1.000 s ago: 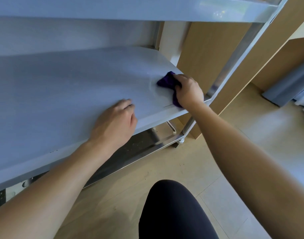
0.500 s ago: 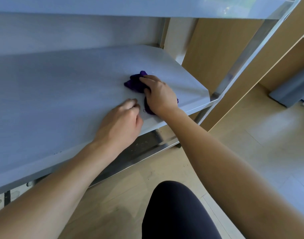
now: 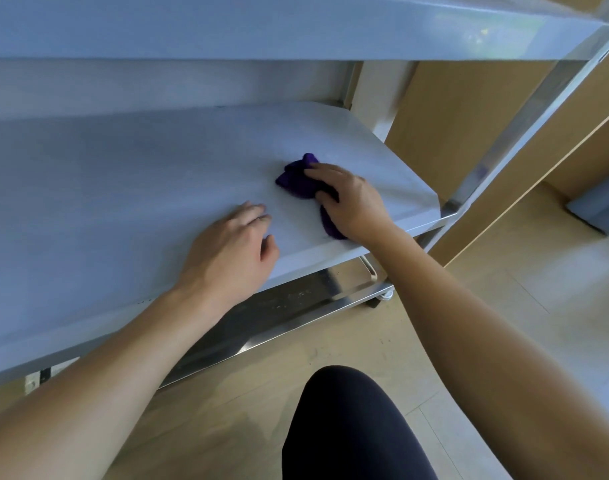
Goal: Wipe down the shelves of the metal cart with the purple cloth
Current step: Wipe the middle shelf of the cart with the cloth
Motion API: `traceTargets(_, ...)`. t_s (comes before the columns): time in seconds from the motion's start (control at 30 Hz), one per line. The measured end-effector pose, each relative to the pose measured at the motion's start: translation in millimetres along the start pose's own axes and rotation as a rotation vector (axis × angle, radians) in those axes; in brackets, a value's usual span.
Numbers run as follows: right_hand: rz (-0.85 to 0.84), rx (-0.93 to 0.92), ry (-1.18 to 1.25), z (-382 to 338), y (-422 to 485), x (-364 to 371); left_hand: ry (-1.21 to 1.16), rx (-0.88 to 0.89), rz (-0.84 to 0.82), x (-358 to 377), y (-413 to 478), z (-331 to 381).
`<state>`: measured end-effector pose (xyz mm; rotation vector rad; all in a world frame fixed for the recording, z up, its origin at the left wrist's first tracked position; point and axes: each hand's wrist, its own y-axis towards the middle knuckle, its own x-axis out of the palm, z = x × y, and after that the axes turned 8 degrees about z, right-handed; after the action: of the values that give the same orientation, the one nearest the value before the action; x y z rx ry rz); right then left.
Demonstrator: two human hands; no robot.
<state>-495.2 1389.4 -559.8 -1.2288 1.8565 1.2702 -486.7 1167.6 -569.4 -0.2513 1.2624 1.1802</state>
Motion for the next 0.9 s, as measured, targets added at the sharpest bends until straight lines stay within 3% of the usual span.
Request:
traceTargets(0.13,-0.005,-0.026,0.203,-11.8,-13.7,-9.1,0.031,-0.029,0.048,-5.4,3.0,-2.9)
traceTargets(0.3,0.028,0.212,-0.046,-8.1,-21.3,-13.9,0.036,-0.011,0.056,-5.0,5.5,0.1)
traceTargets(0.5,0.089,0.197,0.114,-15.5,-20.0,-13.2,0.026,-0.012,0.041,-3.2,8.6,4.7)
traceTargets(0.73,-0.095,-0.02,0.422,-37.9,-7.6,-24.4,-0.038,-0.014,0.206,-14.1,19.4,-3.9)
traceTargets(0.9,-0.184,-0.248,0.367,-43.5,11.5,-24.2,-0.081,-0.033,0.245,-23.6,20.2,-14.5)
